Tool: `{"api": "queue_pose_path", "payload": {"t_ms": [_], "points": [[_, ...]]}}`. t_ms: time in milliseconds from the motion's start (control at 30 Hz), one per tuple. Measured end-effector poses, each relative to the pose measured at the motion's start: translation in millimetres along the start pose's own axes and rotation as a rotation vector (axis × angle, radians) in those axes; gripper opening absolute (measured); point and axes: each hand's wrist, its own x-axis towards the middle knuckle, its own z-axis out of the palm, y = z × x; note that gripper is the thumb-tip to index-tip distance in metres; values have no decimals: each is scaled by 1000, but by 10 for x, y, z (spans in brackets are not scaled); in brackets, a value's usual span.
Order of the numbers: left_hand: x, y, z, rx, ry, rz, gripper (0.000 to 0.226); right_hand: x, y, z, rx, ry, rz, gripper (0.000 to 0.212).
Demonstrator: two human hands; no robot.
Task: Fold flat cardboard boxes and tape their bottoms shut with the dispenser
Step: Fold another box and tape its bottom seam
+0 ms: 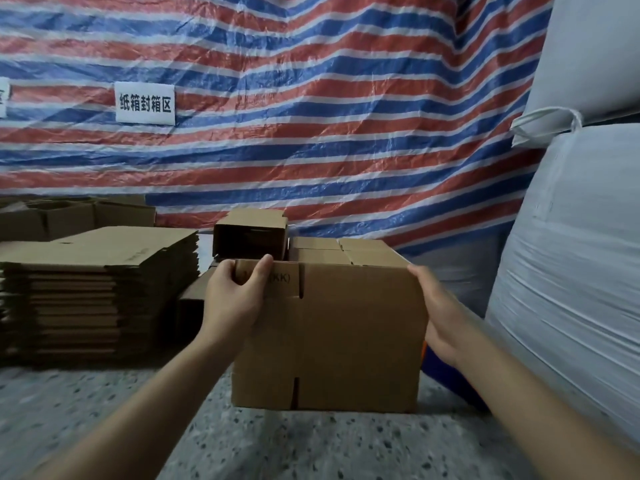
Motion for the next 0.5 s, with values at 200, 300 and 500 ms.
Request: {"api": "queue_pose_path", "payload": {"t_ms": [200,300,500], "points": [[-42,8,22,-9,38,-59,30,47,-6,-33,44,-106,-26,54],[-64,20,82,-69,19,-163,38,73,42,-45,60,-107,-45,56],[-61,31,194,-24,95,-218,72,77,26,-149,198,-222,-42,65]]}}
